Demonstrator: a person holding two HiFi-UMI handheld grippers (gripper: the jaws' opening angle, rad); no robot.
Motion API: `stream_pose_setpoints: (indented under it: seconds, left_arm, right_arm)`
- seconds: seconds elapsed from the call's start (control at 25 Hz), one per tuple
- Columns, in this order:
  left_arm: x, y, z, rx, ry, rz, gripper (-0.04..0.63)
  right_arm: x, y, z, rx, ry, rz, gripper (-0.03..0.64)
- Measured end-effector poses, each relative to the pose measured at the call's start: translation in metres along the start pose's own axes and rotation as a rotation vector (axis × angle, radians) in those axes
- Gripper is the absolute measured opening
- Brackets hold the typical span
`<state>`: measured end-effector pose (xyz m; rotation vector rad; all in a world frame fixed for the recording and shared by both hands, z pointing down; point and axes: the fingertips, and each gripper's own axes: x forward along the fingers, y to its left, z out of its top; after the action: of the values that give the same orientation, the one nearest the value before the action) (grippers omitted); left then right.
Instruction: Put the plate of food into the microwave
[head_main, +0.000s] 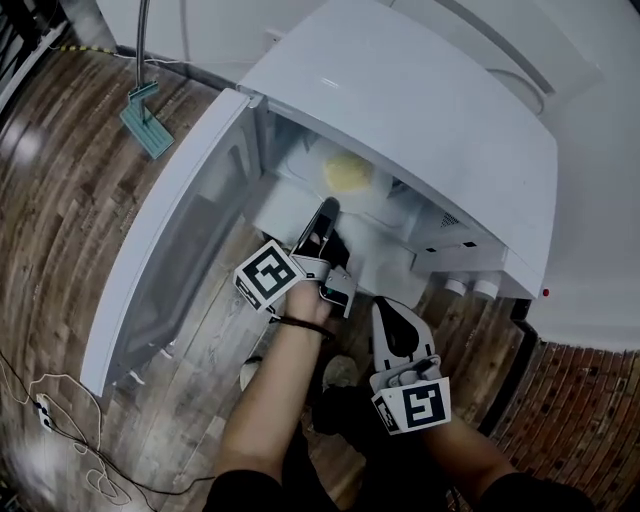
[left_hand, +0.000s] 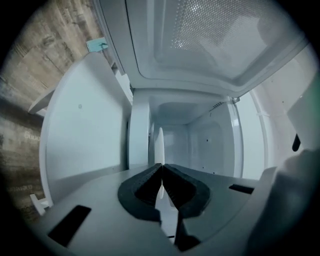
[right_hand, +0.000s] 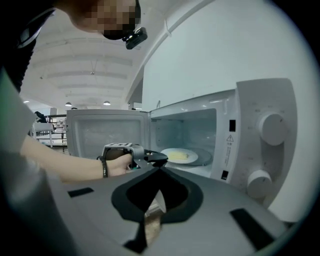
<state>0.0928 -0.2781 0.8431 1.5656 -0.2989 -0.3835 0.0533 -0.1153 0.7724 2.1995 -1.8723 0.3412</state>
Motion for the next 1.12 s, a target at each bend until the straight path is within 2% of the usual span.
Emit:
stream_pose_setpoints:
  seconds: [0.2, 0.32, 0.48, 0.56, 0.76, 0.92, 1.0, 1.08, 1.12]
  left_arm:
    - [0.020, 0.004, 0.008, 0.000, -0.018, 0.095, 0.008]
    - [0.033, -0.002, 0.012, 0.050, -0.014, 0.145, 0.008]
    - [0.042, -0.002, 0.019, 0.119, -0.015, 0.293, 0.008]
    - [0.050, -0.005, 0.020, 0.236, 0.021, 0.360, 0.009]
    - [0.063, -0.013, 0.024, 0.734, 0.128, 0.507, 0.071]
    - [0.064, -0.014, 0.037, 1.075, 0.132, 0.587, 0.135]
    - [0.066, -0.015, 0.035, 1.177, 0.114, 0.585, 0.166]
    - [0.063, -0.017, 0.032, 1.198, 0.084, 0.578, 0.233]
    - [0.059, -0.018, 0.033, 1.184, 0.065, 0.579, 0.236]
  right_arm:
    - [0.000, -0.005, 0.003, 0.024, -0.008, -0.018, 0.008]
    - [-0.003, -0.010, -0.002, 0.087, 0.016, -0.026, 0.008]
    - [-0.015, -0.014, -0.010, 0.111, 0.052, -0.047, 0.008]
    - [-0.022, -0.015, -0.015, 0.121, 0.072, -0.052, 0.008]
    - [-0.034, -0.015, -0.022, 0.137, 0.105, -0.061, 0.008]
    - [-0.037, -0.024, -0.024, 0.159, 0.122, -0.071, 0.008]
    - [-0.041, -0.027, -0.026, 0.169, 0.133, -0.067, 0.008]
    - [-0.044, -0.030, -0.026, 0.170, 0.134, -0.073, 0.008]
    - [-0.045, -0.032, -0.025, 0.170, 0.132, -0.077, 0.008]
